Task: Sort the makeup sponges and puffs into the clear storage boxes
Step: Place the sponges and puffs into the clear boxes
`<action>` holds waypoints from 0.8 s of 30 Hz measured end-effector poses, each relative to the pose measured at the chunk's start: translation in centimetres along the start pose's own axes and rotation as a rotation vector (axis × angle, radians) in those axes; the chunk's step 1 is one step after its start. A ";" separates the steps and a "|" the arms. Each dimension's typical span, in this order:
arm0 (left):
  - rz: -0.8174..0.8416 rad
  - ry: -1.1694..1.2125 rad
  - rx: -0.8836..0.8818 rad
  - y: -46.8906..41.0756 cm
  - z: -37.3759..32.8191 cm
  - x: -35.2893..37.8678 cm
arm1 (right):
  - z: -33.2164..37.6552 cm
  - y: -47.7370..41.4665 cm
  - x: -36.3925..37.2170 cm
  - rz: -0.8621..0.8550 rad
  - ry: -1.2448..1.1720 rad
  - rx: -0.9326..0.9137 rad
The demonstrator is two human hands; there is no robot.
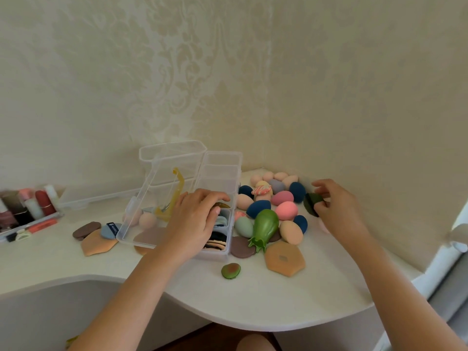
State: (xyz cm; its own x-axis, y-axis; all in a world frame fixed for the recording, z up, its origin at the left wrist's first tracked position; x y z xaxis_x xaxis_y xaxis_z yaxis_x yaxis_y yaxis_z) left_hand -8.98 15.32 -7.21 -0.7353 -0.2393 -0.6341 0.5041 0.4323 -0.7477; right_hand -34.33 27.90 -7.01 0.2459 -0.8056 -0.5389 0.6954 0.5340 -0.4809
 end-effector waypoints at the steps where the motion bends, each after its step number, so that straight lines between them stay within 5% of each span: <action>1: -0.018 0.011 0.006 0.0 0.0 0.0 | 0.0 -0.4 -0.2 -0.028 -0.042 0.009; 7: -0.020 0.012 -0.019 -0.3 0.3 0.4 | 2.2 -3.2 -0.5 -0.023 -0.364 0.052; 16: 0.025 -0.071 -0.112 -0.1 0.4 0.5 | 11.8 -3.1 3.6 0.271 -0.393 -0.377; 24: 0.000 -0.170 -0.047 -0.2 0.1 0.4 | 14.9 -2.0 7.6 0.354 -0.512 -0.469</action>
State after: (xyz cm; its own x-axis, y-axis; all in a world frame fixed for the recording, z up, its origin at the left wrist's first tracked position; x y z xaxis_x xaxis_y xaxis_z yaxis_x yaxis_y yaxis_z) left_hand -9.30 15.05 -7.35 -0.6458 -0.3812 -0.6616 0.4796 0.4717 -0.7399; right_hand -23.79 16.92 0.15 0.7604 -0.5240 -0.3837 0.1872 0.7425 -0.6432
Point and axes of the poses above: each hand's wrist, its own y-axis away from the middle knuckle, its own x-axis out of the palm, z = x × y, the point moved 6 cm from there along -y, towards the middle knuckle, and after that the axes turned 9 degrees about -z, right-handed, at the moved point
